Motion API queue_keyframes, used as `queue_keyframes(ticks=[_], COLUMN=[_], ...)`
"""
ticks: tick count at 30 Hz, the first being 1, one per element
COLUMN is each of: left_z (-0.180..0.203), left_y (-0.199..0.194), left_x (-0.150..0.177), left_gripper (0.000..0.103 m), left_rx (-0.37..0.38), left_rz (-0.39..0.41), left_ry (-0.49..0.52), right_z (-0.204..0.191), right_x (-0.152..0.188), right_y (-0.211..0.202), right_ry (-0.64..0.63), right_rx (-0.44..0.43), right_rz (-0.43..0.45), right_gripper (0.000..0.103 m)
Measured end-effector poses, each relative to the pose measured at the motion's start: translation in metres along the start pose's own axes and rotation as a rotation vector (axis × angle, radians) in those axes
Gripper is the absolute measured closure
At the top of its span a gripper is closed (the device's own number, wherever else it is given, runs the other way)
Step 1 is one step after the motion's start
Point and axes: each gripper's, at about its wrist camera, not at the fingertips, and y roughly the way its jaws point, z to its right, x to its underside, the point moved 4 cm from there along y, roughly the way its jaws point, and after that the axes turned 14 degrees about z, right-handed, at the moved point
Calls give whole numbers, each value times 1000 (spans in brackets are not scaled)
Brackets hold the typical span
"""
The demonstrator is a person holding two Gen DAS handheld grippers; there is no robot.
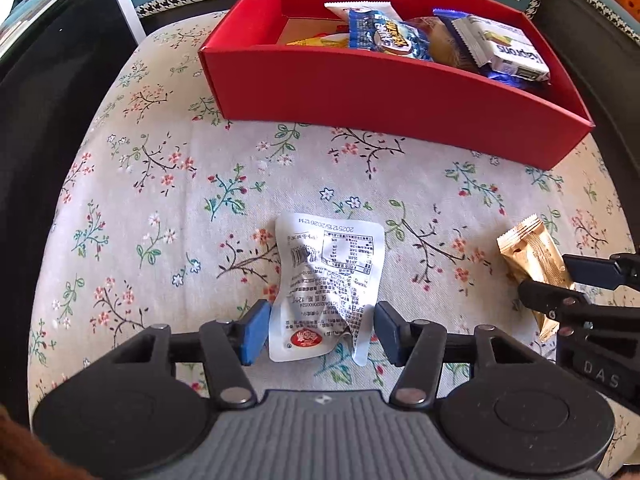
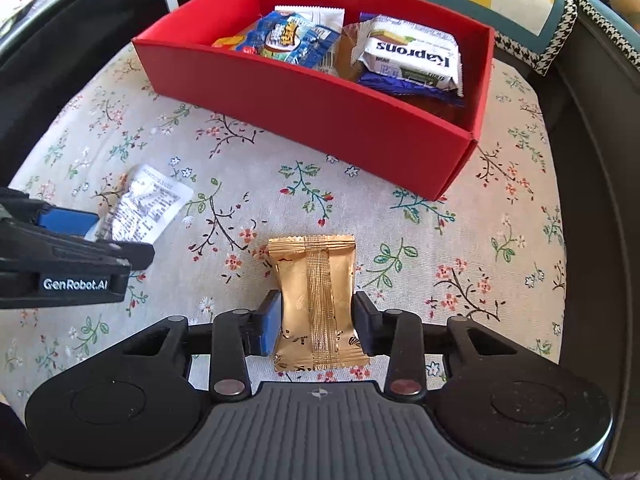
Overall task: Organize snacks
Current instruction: 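Lift the white packet and gold pastry off the cloth with both tools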
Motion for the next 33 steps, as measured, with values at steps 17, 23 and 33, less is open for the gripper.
queue_keyframes(ticks=[17,23,33], left_z=[19,20,22], left_y=[-26,-29,-34], left_x=[-18,-25,-41], left_gripper=[1,1,1], left_rx=[28,31,33], left_rz=[88,104,139], left_ry=[30,27,18], right_z=[11,15,20], right_x=[-1,-8,-23], right_y=[-21,-24,-30], right_ry=[60,72,96], right_rx=[5,1,-8], right_rz=[72,97,145], right_gripper=[57,57,57])
